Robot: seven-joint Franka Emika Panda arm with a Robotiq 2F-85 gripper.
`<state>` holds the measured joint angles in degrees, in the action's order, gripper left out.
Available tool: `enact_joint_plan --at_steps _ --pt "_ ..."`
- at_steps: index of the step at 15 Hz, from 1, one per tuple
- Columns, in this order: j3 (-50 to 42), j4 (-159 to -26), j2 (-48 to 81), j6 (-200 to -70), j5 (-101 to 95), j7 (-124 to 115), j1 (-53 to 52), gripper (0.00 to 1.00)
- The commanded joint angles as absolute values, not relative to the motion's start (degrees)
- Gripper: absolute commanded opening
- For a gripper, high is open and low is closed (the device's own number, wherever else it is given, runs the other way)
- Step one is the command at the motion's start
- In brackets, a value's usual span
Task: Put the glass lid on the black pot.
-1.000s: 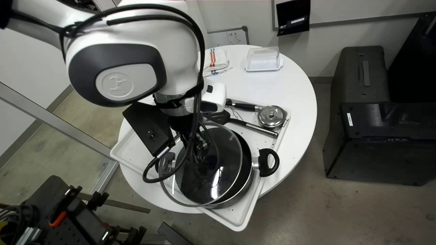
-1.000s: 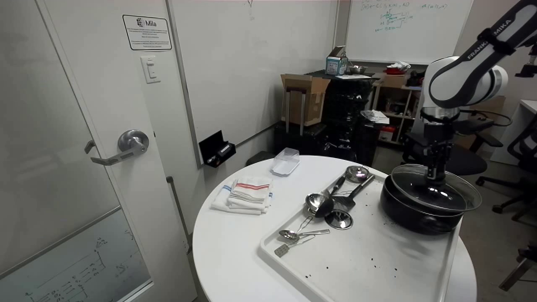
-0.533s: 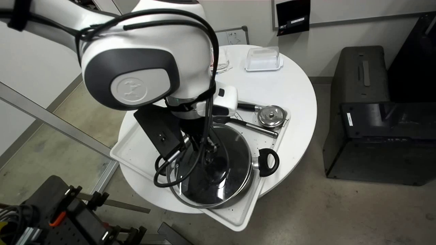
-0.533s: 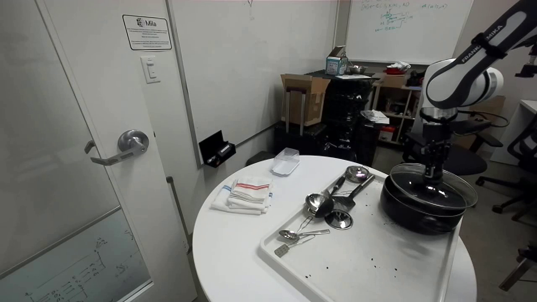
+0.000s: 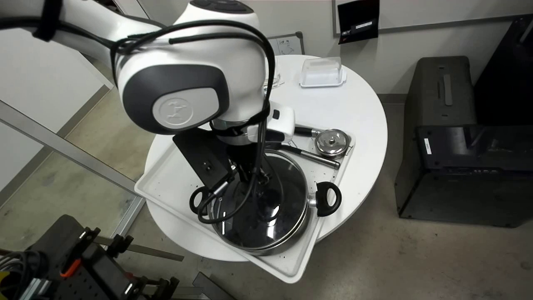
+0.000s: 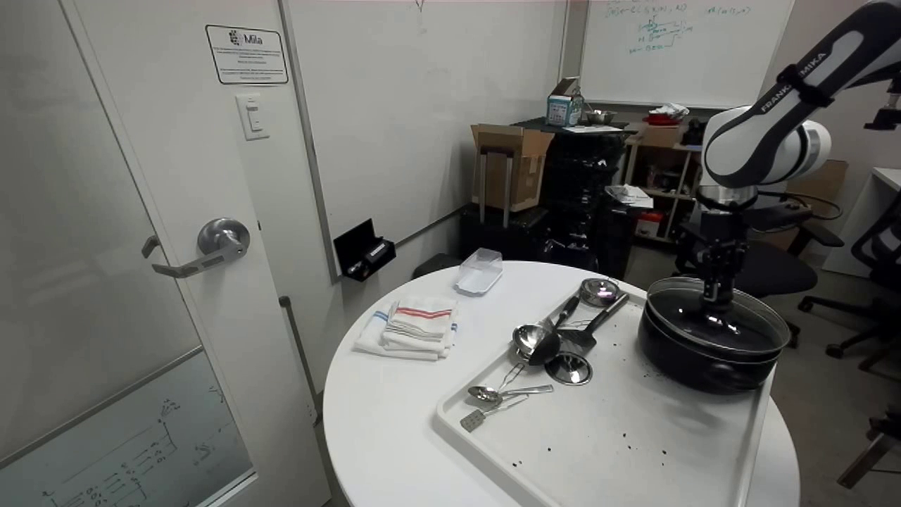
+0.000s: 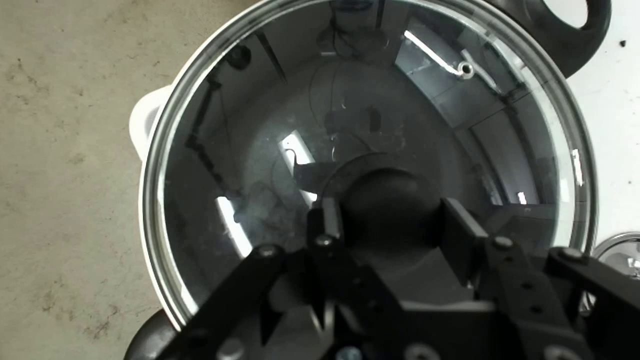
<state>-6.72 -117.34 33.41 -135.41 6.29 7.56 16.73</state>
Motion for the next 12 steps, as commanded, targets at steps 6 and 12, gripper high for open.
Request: enact_joint_plan --at_steps 6,12 --pt "-5.9 -115.2 34.7 -133.4 7.6 7.2 16.9 0.25" --pt "-5.9 -115.0 35.1 -133.5 7.7 7.3 17.0 0.25"
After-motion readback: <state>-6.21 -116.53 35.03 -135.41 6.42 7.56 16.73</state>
